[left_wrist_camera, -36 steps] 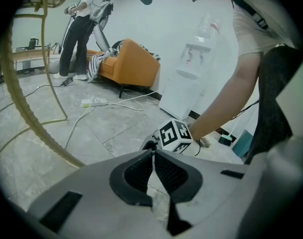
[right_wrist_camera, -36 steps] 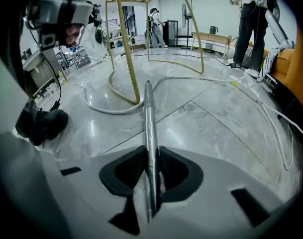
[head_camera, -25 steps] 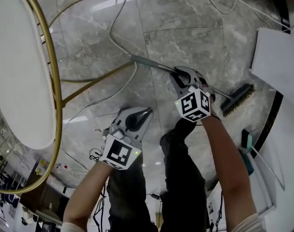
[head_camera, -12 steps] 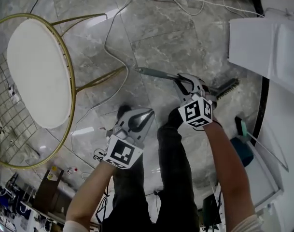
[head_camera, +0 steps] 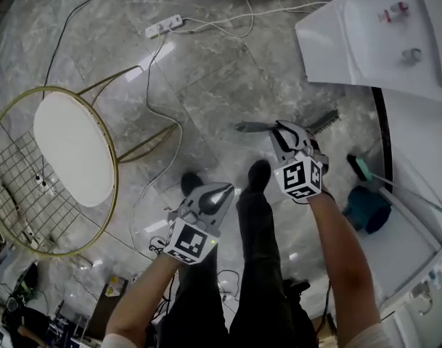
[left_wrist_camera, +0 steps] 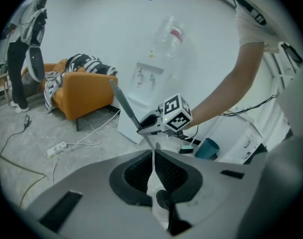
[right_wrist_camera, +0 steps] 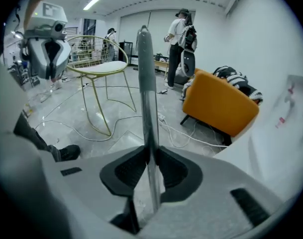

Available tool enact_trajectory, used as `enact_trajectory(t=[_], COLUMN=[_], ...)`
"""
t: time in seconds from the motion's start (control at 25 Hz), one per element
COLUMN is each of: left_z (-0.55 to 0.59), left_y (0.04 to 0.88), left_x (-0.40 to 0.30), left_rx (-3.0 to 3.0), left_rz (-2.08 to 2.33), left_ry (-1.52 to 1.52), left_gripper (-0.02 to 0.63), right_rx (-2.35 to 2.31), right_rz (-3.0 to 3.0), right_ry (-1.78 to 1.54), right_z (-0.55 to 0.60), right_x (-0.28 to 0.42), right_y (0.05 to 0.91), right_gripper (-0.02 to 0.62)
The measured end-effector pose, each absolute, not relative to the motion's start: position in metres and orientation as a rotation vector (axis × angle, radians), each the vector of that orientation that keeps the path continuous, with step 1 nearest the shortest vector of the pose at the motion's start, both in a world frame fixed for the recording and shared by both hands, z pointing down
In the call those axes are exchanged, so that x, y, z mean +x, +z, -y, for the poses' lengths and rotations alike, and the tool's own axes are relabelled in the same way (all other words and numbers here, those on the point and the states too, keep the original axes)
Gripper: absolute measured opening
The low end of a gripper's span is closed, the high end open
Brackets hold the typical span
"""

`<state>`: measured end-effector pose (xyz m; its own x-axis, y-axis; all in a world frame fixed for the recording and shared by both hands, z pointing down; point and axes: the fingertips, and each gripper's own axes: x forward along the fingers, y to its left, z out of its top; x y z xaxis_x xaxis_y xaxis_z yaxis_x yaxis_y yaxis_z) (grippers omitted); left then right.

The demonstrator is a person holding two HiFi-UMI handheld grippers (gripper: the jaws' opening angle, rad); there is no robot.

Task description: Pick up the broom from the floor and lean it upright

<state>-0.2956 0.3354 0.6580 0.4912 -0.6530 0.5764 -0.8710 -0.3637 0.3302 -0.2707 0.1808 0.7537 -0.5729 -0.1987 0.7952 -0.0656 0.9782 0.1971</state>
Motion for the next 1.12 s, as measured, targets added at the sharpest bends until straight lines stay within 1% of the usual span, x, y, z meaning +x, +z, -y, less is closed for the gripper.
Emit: enact_trajectory(t=[0.2,0.56,0.8,1.12], left_z=[-0.317,-0.258,-0.224,-0.169], left_y=[0.626,0.565,0.528,0.491], left_x=[-0.26,-0.195,-0.144,-0.07], left_rx=[2.219,2.308,2.332,2.414], left_rz=[1.144,1.131,1.116,1.033], left_ry=[0.487,0.488,0.475,0.505], left_gripper=[0.015,0.015,0.015,0.015], right_rx=[0.389,0.62,0.819,1.068], right_rz=[2.177,2.17,2.147,2.147], right_ry=[-0.125,-0.008,0.157,0.371], right_z=[-0.151,-0.111,-0.082,-0.049], right_x=[-0.222,-0.128,-0.05,0.036], right_y=[0.716,0.663,0.628,0.588], right_gripper=[0.081,0.081,0.081,0.081])
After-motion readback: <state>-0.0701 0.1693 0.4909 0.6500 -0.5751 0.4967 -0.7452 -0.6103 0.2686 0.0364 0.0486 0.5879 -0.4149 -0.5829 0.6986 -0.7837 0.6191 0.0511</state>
